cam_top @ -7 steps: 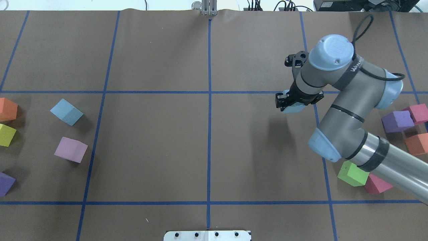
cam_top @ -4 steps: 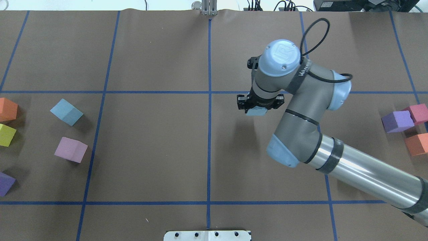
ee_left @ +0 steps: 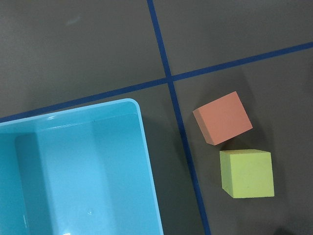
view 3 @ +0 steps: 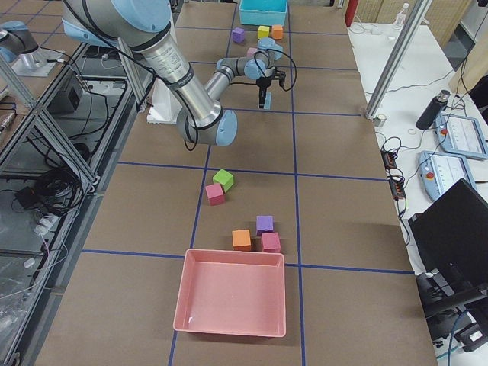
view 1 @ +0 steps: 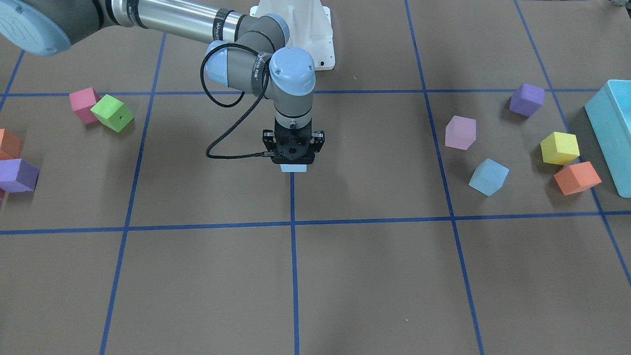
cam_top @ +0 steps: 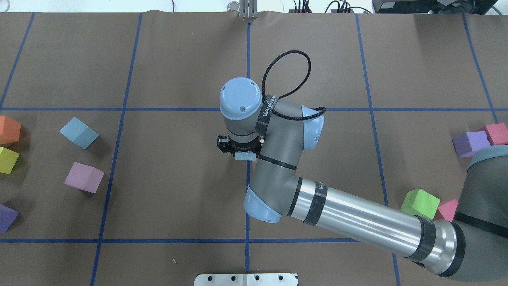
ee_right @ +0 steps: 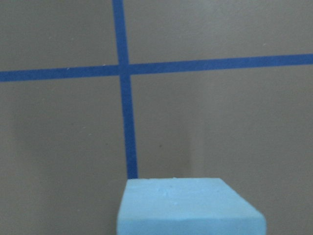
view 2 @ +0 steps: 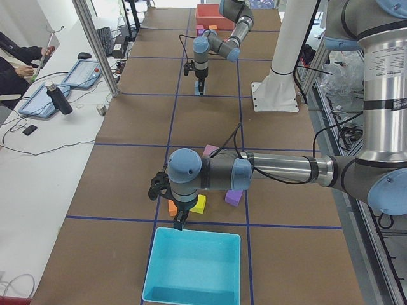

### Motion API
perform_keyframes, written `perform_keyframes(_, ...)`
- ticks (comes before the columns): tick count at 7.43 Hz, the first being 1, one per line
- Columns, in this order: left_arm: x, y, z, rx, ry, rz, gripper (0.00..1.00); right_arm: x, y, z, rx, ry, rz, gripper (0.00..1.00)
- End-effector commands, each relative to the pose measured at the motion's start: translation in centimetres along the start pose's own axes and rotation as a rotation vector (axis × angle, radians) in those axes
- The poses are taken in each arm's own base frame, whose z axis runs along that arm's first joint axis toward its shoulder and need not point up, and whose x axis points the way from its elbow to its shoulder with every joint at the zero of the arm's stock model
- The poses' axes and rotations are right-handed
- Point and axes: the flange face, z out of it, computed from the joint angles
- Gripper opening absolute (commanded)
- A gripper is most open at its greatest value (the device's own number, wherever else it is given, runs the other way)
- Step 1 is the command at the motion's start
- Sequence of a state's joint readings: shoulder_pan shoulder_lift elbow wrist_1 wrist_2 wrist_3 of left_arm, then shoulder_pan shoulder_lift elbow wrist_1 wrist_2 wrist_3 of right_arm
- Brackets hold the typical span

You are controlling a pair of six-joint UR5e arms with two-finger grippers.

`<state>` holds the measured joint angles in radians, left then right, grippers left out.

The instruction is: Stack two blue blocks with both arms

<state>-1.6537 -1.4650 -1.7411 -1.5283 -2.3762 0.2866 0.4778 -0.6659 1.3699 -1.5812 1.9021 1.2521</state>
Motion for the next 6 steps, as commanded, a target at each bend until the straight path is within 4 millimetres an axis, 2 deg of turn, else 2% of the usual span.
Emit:
perform_keyframes(1,-0.05,0.03,0.06,-0.001,0.000,-0.001,0.98,-0.21,0.54,1.43,-0.013,0.013,-0.008,0.07)
perform_keyframes(5,-0.04,0.01,0.05,0.000,0.000,0.000,0.98,0.08,1.21,2.34,-0.022,0.024,-0.019,0.37)
perform_keyframes(6,-0.05,0.03,0.06,-0.001,0.000,-0.003,0.98,0.08,1.20,2.35,-0.021,0.024,-0.022,0.63)
